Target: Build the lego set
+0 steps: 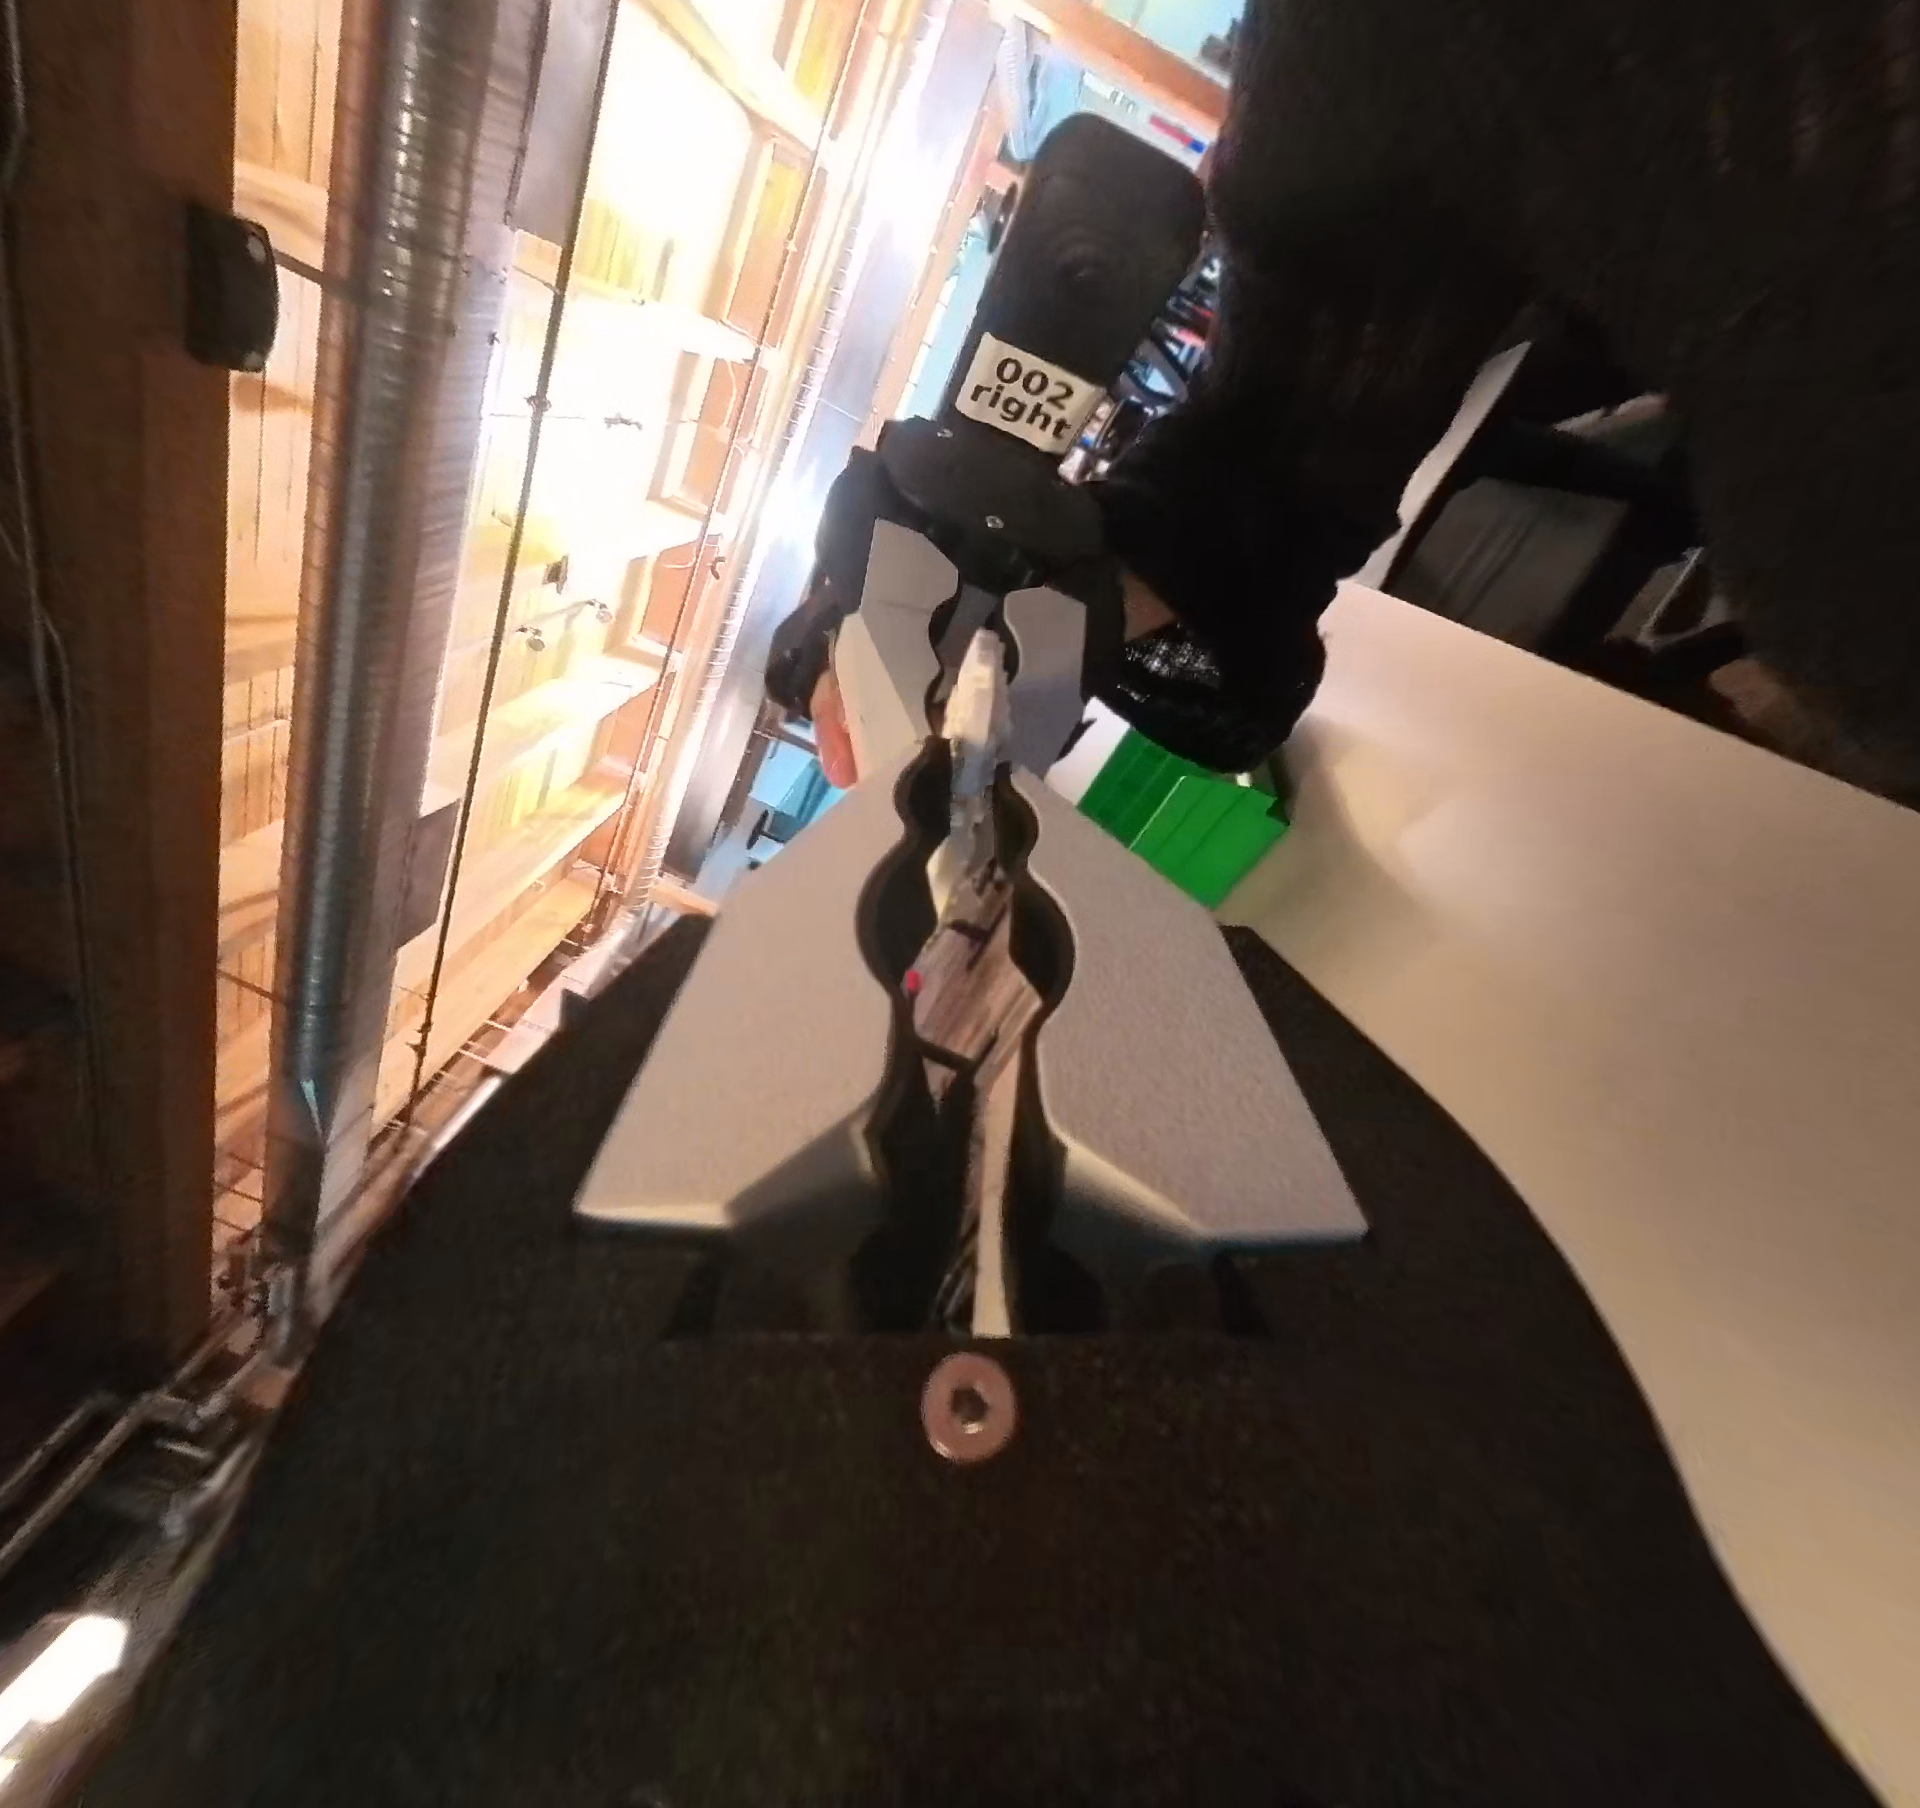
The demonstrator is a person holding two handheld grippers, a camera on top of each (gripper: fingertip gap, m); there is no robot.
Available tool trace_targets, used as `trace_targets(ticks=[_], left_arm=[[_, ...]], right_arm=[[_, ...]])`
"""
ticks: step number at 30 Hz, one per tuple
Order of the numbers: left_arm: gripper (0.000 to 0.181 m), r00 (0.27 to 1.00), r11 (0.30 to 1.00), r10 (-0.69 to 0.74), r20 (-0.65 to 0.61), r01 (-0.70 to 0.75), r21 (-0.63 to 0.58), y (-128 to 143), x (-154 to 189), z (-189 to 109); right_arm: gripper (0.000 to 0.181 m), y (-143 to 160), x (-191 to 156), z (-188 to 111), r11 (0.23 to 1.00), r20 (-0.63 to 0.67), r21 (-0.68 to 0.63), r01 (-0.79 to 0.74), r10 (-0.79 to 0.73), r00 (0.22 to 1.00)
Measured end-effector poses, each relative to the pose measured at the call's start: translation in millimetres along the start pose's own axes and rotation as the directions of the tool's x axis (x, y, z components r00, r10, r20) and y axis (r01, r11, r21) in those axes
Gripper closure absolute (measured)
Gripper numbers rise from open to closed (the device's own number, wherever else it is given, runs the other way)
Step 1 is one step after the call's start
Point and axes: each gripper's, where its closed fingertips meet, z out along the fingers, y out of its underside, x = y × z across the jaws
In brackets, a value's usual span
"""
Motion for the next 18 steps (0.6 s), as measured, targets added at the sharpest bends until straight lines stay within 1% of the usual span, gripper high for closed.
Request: trace_targets(ticks=[1,4,5,6,8,9,12,16,18], left_arm=[[0.176,1.000,1.000,0.022,0.006,-0.022,-0.006,-2,1,1],[0.175,0.993,0.993,0.107,0.057,-0.105,-0.045,-6,-1,3],[0.171,0.986,0.988,0.141,0.087,-0.136,-0.068,-6,-4,4],[0.163,0.978,0.983,0.168,0.122,-0.157,-0.094,-6,-8,4],[0.157,0.966,0.964,0.217,0.142,-0.190,-0.184,2,-14,5],[0.158,0.961,0.953,0.242,0.134,-0.209,-0.219,7,-14,6],[0.173,0.963,0.947,0.258,0.073,-0.237,-0.216,7,-6,9],[0.174,0.966,0.941,0.259,0.028,-0.245,-0.233,8,-3,10],[0.174,0.968,0.940,0.251,0.020,-0.239,-0.244,8,-3,9]], right_arm=[[0.172,-2,1,-1,1.000,-0.010,0.003,0.016,-0.016,1.000],[0.173,-5,5,-5,0.999,-0.031,0.007,0.032,-0.031,0.999],[0.173,-5,6,-6,0.999,-0.039,0.006,0.037,-0.037,0.999],[0.173,-5,7,-7,0.999,-0.046,0.002,0.046,-0.046,0.998],[0.173,-7,7,-9,0.999,-0.049,0.006,0.051,-0.050,0.998],[0.173,-8,6,-9,0.999,-0.048,0.009,0.052,-0.051,0.998],[0.173,-12,6,-9,0.998,-0.051,0.005,0.065,-0.065,0.997],[0.175,-13,3,-10,0.998,-0.025,-0.016,0.068,-0.069,0.997],[0.175,-13,3,-10,0.997,-0.032,-0.014,0.072,-0.073,0.997]])
